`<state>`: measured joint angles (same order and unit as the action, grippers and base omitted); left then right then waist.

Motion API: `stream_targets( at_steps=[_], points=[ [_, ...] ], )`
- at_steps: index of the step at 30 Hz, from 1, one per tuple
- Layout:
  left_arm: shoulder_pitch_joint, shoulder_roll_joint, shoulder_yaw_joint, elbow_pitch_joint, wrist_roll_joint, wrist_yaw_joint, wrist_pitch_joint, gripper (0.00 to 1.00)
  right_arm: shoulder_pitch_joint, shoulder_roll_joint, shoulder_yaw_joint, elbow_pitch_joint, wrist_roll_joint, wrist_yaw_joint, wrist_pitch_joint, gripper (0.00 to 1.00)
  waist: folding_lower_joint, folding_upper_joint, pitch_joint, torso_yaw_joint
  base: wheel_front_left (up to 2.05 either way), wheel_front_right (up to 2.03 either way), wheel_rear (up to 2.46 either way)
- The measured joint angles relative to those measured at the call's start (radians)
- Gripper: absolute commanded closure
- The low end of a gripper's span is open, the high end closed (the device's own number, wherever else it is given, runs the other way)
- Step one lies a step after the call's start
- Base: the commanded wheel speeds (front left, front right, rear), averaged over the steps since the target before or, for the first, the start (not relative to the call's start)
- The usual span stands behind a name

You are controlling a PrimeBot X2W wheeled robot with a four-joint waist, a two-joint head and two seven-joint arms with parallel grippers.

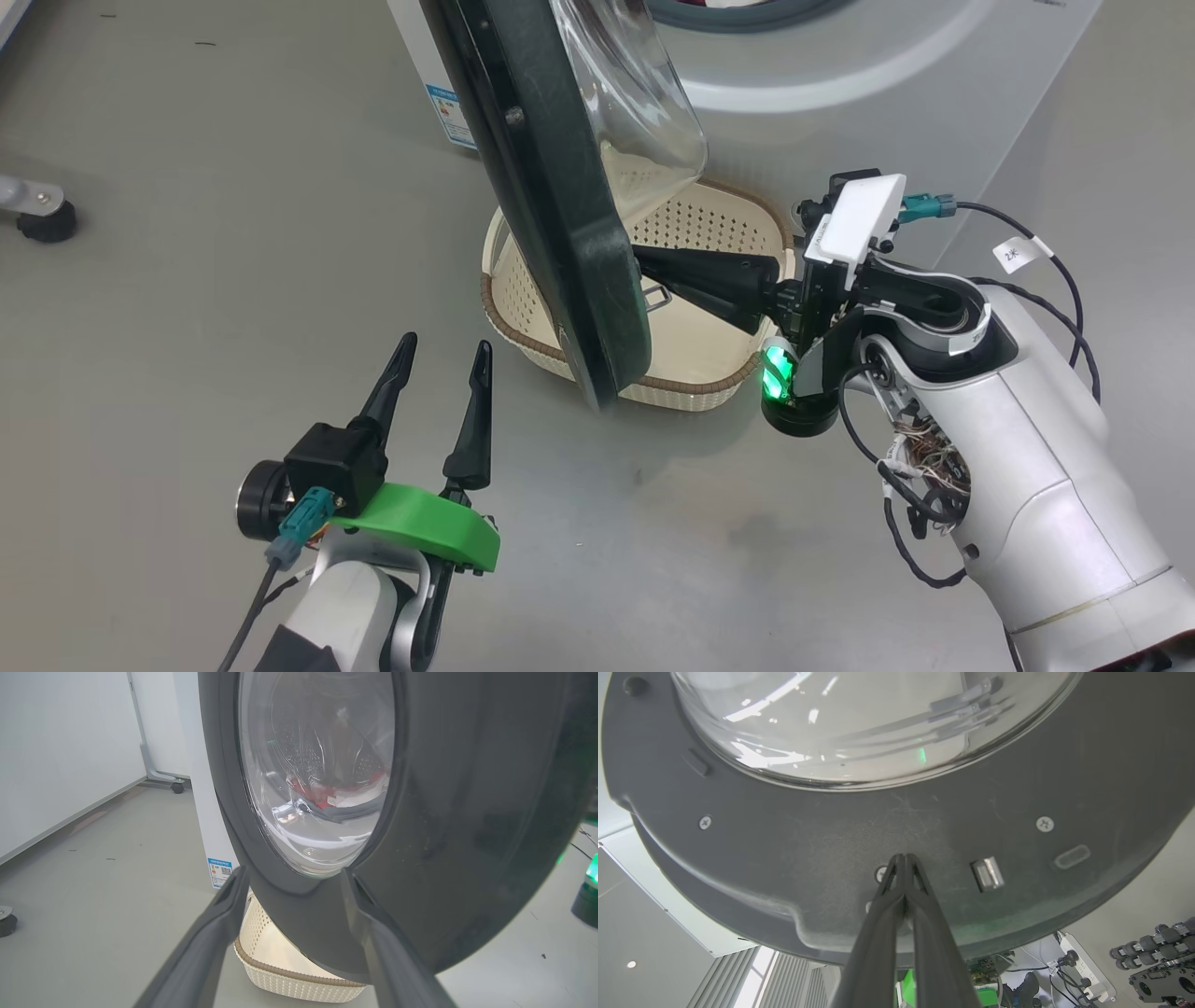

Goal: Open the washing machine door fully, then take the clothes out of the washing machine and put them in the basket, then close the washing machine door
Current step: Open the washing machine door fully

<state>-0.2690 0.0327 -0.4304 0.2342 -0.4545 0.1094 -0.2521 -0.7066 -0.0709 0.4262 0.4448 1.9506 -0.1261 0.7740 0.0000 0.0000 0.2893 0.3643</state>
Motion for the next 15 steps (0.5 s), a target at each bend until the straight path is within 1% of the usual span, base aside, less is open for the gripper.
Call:
stream_targets(
  at_steps=[5,15],
  points=[
    [0.000,0.000,0.000,-0.001,0.000,0.001,0.000,0.00,0.006,-0.002,0.042,-0.024,0.030,0.000,-0.024,1.00,0.0000,0.0000,0.002,0.002,0.00,0.00,0.00],
    [0.000,0.000,0.004,-0.002,0.000,0.001,0.000,0.00,0.010,-0.001,0.105,-0.052,0.027,0.000,-0.071,1.00,0.0000,0.0000,0.009,0.004,0.00,0.00,0.00]
  ],
)
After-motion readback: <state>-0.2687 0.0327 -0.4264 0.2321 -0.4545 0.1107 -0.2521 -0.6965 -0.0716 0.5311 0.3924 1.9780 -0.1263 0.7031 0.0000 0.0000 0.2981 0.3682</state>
